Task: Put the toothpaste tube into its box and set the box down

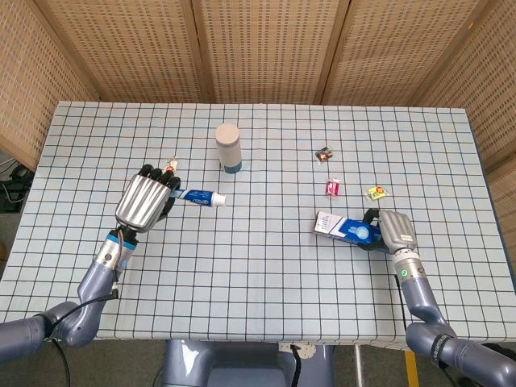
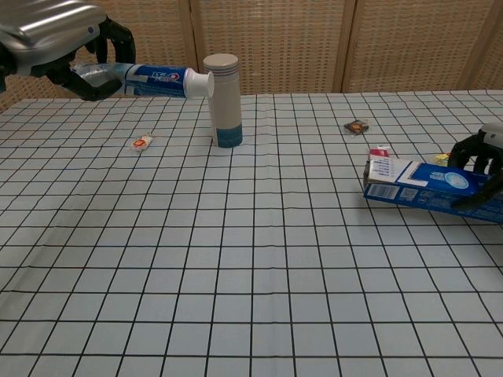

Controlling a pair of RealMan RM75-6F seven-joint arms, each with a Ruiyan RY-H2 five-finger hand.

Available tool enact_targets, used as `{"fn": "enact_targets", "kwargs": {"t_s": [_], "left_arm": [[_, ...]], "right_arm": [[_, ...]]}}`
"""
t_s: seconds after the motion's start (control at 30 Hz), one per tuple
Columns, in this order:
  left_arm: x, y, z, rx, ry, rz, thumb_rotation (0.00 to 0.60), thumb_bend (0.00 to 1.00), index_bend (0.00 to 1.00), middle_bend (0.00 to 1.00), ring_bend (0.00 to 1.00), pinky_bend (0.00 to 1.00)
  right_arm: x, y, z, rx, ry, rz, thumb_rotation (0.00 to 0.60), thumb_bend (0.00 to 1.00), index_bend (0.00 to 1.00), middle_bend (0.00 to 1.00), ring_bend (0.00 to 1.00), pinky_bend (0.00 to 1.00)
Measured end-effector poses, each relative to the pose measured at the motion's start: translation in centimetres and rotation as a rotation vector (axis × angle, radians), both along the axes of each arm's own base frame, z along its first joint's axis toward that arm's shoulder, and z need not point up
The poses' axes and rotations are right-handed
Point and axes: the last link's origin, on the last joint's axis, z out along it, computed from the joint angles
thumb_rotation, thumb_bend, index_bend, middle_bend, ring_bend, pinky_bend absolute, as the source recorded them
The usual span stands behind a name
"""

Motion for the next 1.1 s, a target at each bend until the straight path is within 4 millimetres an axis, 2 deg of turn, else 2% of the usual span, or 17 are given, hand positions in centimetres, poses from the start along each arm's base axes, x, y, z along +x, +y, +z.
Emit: {"fn": "enact_targets", "kwargs": {"t_s": [0.3, 0.6, 0.9, 1.1], "left_arm": [[0.8, 0.1, 1.3, -0.014, -0.002, -0.009, 0.600, 0.47, 0.73, 0.44, 0.43, 0.34], [2.5, 0.9, 3.8, -0.038, 0.049, -0.019, 0.600, 0.48, 0.73, 0.44, 0.43, 0.34], [5.0, 2.3, 5.9, -0.019, 0.119, -0.008, 0.600, 0.48, 0.74, 0.44, 0.43, 0.34], [6.6, 3.3, 6.4, -0.020, 0.136, -0.003, 0.600, 0.48, 0.74, 0.44, 0.43, 0.34]], "right_arm": [[5.3, 0.2, 1.0, 0.008, -0.123, 0.073, 0.600, 0.22, 0.72, 0.53, 0.57, 0.65], [10.1, -1.4, 2.4, -0.010, -0.139, 0.116, 0.600, 0.22, 0.72, 0.53, 0.57, 0.65], [13.5, -3.2, 3.5, -0.014, -0.154, 0.133, 0.600, 0.22, 0.72, 0.53, 0.57, 0.65], [14.4, -3.8, 4.4, -0.019, -0.153, 0.131, 0.600, 0.22, 0.72, 0.53, 0.57, 0.65]]}}
